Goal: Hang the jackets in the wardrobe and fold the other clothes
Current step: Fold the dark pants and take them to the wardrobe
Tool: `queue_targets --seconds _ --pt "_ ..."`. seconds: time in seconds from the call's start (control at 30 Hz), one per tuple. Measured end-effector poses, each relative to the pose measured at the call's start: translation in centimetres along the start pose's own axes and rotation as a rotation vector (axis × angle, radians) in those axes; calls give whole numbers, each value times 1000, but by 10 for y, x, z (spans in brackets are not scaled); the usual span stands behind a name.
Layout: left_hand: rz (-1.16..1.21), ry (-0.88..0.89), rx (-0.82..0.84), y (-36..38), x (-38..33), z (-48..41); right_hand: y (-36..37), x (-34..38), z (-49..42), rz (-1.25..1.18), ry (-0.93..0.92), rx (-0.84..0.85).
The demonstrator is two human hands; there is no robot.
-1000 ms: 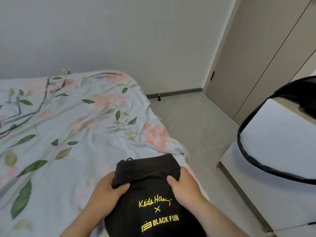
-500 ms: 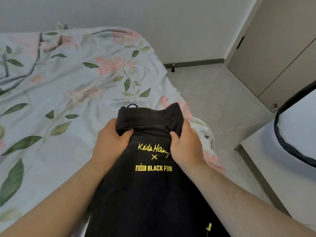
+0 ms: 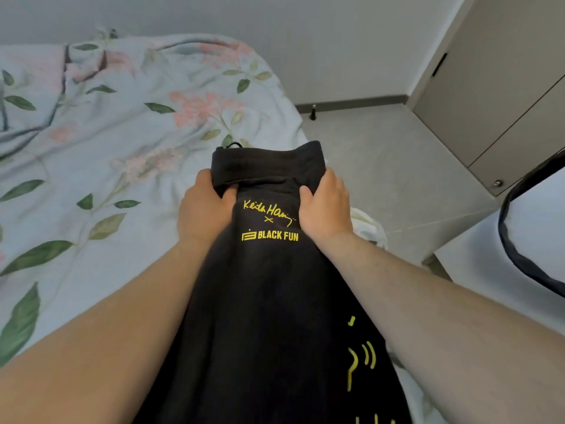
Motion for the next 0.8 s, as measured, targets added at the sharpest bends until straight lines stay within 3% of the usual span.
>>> queue_targets --seconds 0.17,0.37,0.6,0.8 --pt "-17 30 8 -1 -3 -3 -57 19 95 127 -209 -74" --pt "-53 46 -17 2 -2 -6 -33 18 233 99 -205 237" --pt "40 -8 60 -14 -4 19 -21 9 235 211 -241 210" --pt "229 -207 115 -74 54 105 -20 8 229 191 -232 279"
Point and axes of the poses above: each hand's wrist, its own z-axis away from the middle knuckle, its own y-axis out of the palm, x = y × z, the point moved 6 cm from there along -z, towards the middle knuckle, and after that the axes turned 15 degrees about -y, right-handed, at the moved point
